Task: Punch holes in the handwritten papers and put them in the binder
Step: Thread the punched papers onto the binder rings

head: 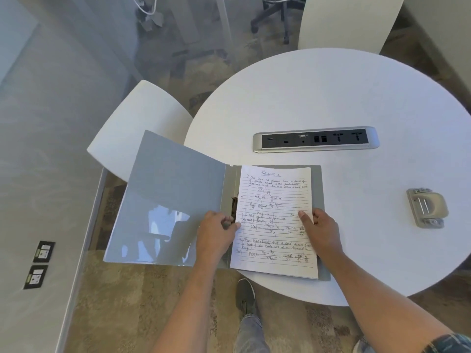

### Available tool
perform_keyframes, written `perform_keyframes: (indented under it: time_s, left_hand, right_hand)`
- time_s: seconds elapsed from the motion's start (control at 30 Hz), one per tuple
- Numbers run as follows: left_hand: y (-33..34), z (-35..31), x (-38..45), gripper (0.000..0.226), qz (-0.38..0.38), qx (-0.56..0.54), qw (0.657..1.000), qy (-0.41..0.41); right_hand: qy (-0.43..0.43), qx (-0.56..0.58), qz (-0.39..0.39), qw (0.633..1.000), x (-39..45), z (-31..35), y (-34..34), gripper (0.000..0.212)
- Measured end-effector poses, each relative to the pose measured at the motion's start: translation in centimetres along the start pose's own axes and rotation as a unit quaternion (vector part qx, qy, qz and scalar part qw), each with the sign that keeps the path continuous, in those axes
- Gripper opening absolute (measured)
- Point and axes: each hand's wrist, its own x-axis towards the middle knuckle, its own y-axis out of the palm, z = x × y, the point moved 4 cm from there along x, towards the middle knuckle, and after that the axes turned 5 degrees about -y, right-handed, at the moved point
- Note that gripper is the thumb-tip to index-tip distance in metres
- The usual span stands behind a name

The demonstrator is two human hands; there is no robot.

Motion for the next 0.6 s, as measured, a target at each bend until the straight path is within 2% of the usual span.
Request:
perform_keyframes:
  time_s: [0.2,0.3,0.4,0.53,0.6]
  left_hand:
    - [0.6,1.5,-1.0,0.026,0.011,-0.04,0.999,0.003]
    - [1.2,1.2,-0.6,0.03,0.025,-0.053,0.998,0.01]
    - [1.7,1.2,-0.1,0.019,0.023,-0.058,0.998,0.007]
    - [1.8,1.1,0.0,0.005,0.017,-0.142,0.989,-0.037]
    - [1.8,0.9,0.0,0.005,0.021,-0.158,0.986,-0.047]
  right_hand:
    - [0.008,0.0,0.004,1.0,0.0,-0.1,0.0,0.034]
    - [0.005,-0.003,0.004,1.0,-0.1,0.1,-0.1,0.032]
    - [0.002,-0.007,0.002,1.0,-0.1,0.3,-0.1,0.03]
    - [0.004,-0.012,0.003,1.0,-0.2,0.3,-0.1,0.033]
    - [0.001,-0.013,0.003,1.0,-0.4,0.6,-0.2,0.031]
